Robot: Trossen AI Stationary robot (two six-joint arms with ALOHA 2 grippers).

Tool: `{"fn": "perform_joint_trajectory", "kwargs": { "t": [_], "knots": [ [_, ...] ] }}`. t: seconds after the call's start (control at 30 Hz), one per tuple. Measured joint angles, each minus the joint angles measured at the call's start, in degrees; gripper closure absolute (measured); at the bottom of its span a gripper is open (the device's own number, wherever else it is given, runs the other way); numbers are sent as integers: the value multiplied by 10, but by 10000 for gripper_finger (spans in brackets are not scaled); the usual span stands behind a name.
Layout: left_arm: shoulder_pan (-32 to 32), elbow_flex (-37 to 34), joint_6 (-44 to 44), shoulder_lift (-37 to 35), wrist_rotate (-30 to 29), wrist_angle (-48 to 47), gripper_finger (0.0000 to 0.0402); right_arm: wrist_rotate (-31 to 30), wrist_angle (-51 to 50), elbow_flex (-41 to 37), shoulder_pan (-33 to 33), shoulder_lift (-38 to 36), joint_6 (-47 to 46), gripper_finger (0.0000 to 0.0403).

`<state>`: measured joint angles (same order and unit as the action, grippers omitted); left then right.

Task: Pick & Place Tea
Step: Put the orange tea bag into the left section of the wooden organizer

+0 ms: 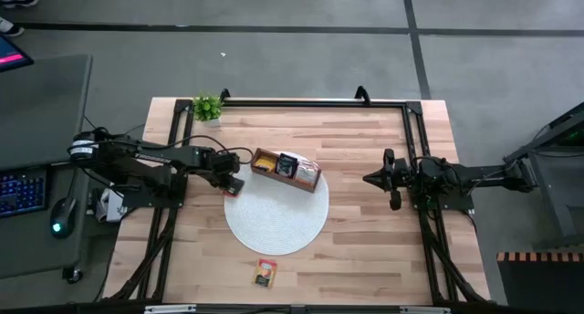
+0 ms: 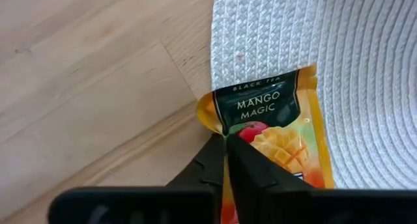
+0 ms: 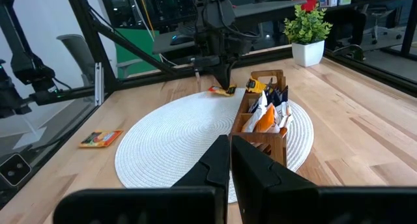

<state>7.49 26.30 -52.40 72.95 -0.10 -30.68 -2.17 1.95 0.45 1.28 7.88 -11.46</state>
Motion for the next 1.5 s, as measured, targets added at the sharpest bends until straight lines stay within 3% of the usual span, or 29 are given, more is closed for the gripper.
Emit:
{"fn": "perform_joint_trajectory", "kwargs": {
  "t": [0.3,0.53,0.9,1.23,1.37,1.5],
  "knots": [
    [0,4,26,-9,-10,-13,401,0,0,0,0,0,0,391],
    [0,44,27,-69,-85,-126,401,0,0,0,0,0,0,391],
    [0,60,39,-111,-85,-128,401,0,0,0,0,0,0,391],
    [0,160,210,-109,-189,-106,401,0,0,0,0,0,0,391],
    [0,175,275,-80,-231,-50,401,0,0,0,0,0,0,391],
    [0,176,362,-40,-235,43,401,0,0,0,0,0,0,391]
  ]
}}
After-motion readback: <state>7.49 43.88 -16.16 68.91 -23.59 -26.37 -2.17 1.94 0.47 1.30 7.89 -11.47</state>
